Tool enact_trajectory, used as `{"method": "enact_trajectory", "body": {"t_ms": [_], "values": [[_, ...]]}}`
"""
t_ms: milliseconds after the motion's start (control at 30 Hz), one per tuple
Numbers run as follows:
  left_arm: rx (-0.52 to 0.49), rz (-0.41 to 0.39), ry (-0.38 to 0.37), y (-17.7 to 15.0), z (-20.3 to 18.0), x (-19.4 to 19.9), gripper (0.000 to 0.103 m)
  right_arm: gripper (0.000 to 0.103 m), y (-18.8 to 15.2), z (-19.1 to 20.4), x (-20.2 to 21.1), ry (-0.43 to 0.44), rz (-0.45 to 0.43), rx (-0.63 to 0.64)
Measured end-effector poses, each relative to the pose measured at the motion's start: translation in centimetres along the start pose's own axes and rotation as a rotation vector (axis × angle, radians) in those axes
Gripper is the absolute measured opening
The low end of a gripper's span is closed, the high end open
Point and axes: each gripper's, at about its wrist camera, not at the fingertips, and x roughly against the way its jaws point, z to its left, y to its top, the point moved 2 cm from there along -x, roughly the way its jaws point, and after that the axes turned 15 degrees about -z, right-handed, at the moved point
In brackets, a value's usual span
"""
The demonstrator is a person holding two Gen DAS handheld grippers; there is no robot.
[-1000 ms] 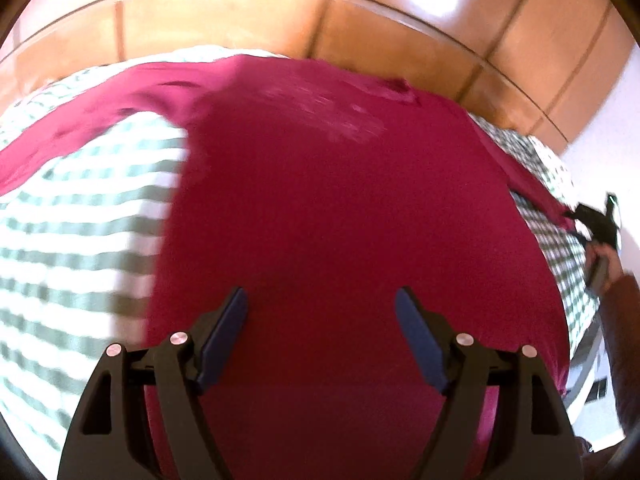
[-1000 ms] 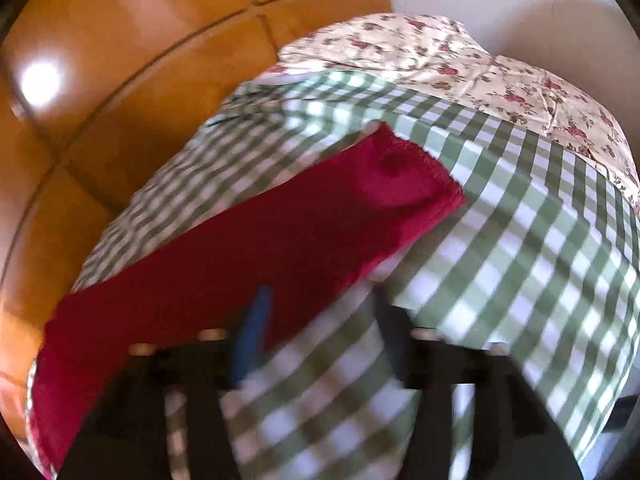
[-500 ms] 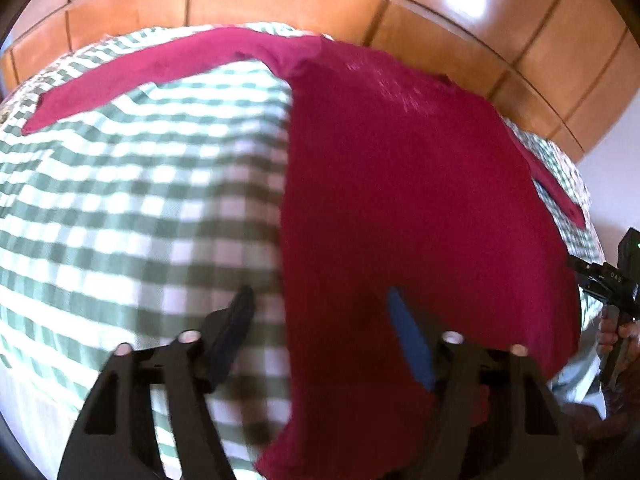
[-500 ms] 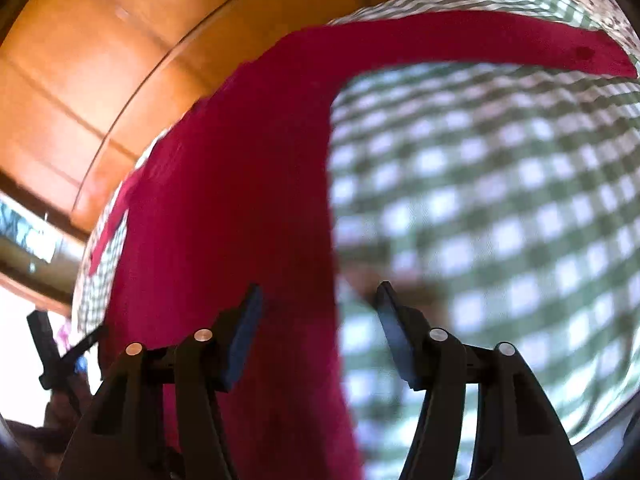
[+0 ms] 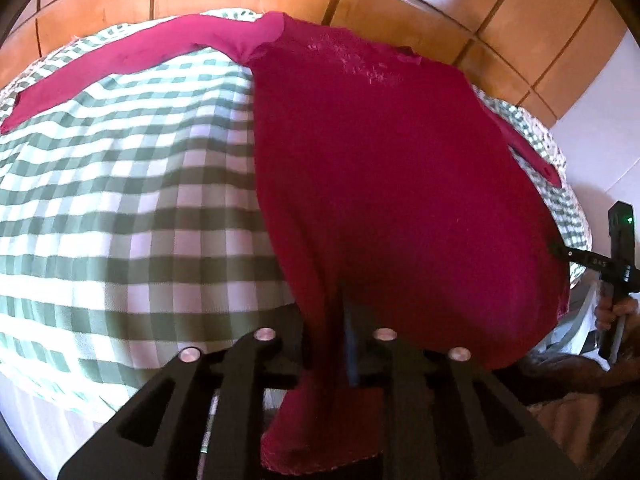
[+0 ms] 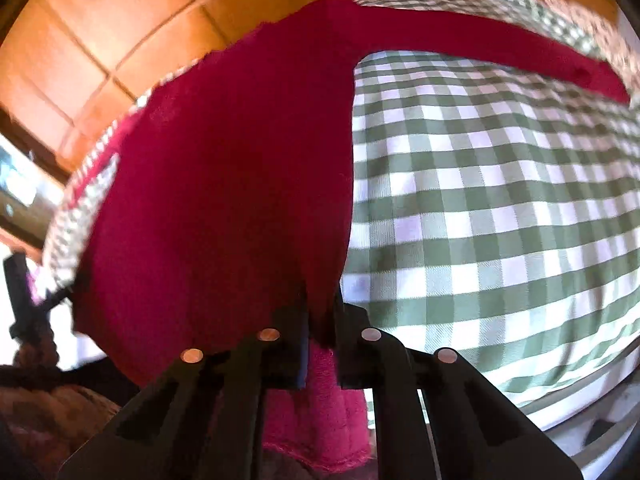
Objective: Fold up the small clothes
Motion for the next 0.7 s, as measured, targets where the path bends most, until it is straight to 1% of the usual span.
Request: {"method": "enact_trajectory", "body": {"t_ms": [33,67,100,167,233,300,333,367,400,467,500,633,667,700], "values": [[0.005,-0.018,0.016,0.5,0.1,0.1,0.036,0.019,0.4,-0.6,0.2,0.007,-0.014,-0.03],[0.006,-0.046,0.024,1.2,0.2,0.4,0.045,0.035,1.3,-1.6,0.4,-0.009,-0.05,-0.062],[0.005,-0.063,0.026,1.8,0.2,0.6,0.045,0.047,2.3,-2.9,0.6,-0.024,-0.088,-0.103],[0.006,-0.099,0.035,3.3,-0.1,0.4,0.045,0.047,4.1,-6.0,0.9,-0.053,-0.154,-0.209],[0.007,-0.127,0.034,4.7,-0.6,-0.2,0.046,0.047,5.8,-9.8,0.7,-0.119,-0.209,-0.329],[0.009,-0.147,0.028,6.1,-1.4,-1.3,0.05,0.047,7.9,-14.5,0.4,-0.192,-0.275,-0.458],[0.009,-0.15,0.024,6.6,-1.9,-1.8,0.051,0.047,8.7,-16.2,0.3,-0.216,-0.301,-0.506],[0.008,-0.154,0.022,7.1,-2.5,-2.5,0.055,0.047,10.1,-18.9,0.4,-0.234,-0.341,-0.585],[0.007,-0.155,0.018,7.5,-2.9,-3.0,0.057,0.047,11.0,-20.9,0.3,-0.255,-0.374,-0.641],[-0.006,-0.142,0.01,8.3,-4.2,-4.7,0.058,0.047,12.6,-23.7,0.2,-0.304,-0.42,-0.707],[-0.019,-0.131,0.01,8.3,-4.1,-5.0,0.058,0.047,13.4,-25.0,-0.1,-0.324,-0.436,-0.734],[-0.048,-0.083,0.008,8.0,-5.6,-7.0,0.059,0.046,16.2,-27.5,-1.5,-0.39,-0.459,-0.754],[-0.047,-0.07,0.008,7.9,-5.7,-7.5,0.06,0.042,17.0,-28.1,-2.2,-0.403,-0.46,-0.757],[-0.044,-0.062,0.007,7.8,-5.8,-7.5,0.06,0.026,17.5,-28.2,-2.7,-0.406,-0.46,-0.755]]}}
